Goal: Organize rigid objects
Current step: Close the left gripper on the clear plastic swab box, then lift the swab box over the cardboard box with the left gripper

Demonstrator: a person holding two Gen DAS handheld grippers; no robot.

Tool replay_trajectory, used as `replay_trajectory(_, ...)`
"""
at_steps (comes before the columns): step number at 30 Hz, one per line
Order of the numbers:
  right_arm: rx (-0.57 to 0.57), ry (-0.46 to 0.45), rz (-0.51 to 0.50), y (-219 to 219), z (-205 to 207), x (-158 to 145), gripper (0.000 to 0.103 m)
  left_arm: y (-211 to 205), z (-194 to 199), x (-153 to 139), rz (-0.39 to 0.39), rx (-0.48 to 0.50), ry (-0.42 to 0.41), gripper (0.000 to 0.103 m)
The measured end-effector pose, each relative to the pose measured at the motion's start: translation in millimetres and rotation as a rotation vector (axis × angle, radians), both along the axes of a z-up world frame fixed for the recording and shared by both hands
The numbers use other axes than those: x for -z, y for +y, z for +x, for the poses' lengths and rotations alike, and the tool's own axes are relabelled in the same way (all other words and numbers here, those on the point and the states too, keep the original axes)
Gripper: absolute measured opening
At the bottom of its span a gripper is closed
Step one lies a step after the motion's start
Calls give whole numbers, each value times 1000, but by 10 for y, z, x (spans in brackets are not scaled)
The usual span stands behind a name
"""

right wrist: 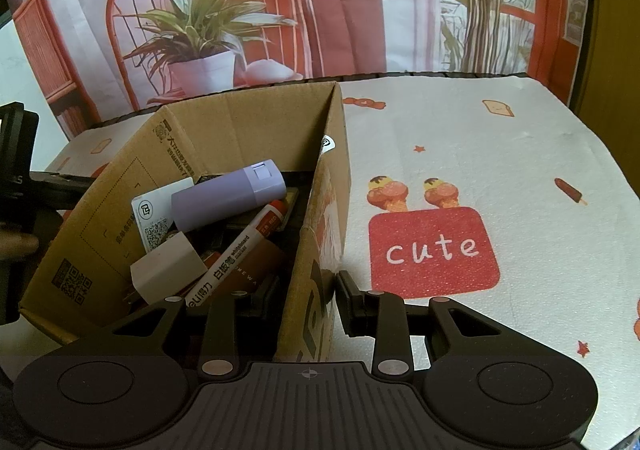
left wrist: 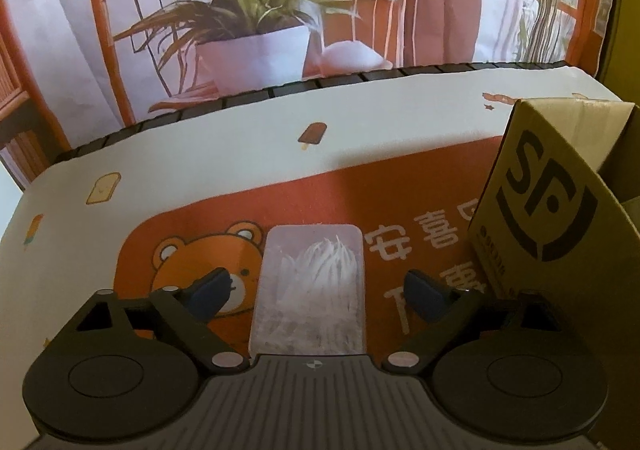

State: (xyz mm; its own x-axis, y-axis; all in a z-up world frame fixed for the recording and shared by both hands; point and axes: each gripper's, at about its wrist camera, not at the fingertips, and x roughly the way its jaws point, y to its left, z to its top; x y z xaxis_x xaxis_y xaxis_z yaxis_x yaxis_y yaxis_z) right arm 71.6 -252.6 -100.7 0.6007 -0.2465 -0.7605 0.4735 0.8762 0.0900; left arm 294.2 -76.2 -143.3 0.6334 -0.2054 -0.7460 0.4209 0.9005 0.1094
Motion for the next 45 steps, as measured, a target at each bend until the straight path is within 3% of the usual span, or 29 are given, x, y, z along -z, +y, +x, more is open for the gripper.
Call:
replay_trajectory(2,0,0,0,3,-1,2,30,15,11,9,-14,-2,14,86)
replay_trajectory(5,0,0,0,0,-1,1,30,49,14,0,-52,-5,28,68)
replay_trajectory(8,0,0,0,0,-1,1,30,70,27,-8,-52,-24,27,58)
replay_trajectory(12,0,0,0,-1,0,0,30,133,-8,-18,-84,-39,44,58)
replay_trajectory(25,0,-1,1,-1,0,0,30,256,-374,-49,-88,-50,67,58)
replay_trajectory(32,0,-1,0,-1,0,1,29,406,-608,-137,-144,-130,69,58)
replay_trajectory(39,0,-1,0,-2,0,1,29,434,-780,-590,-197,-172,-10,58)
replay_trajectory(45,0,-1,0,-2,0,1,29,128,-936,-1047,-238,-58,-76,58)
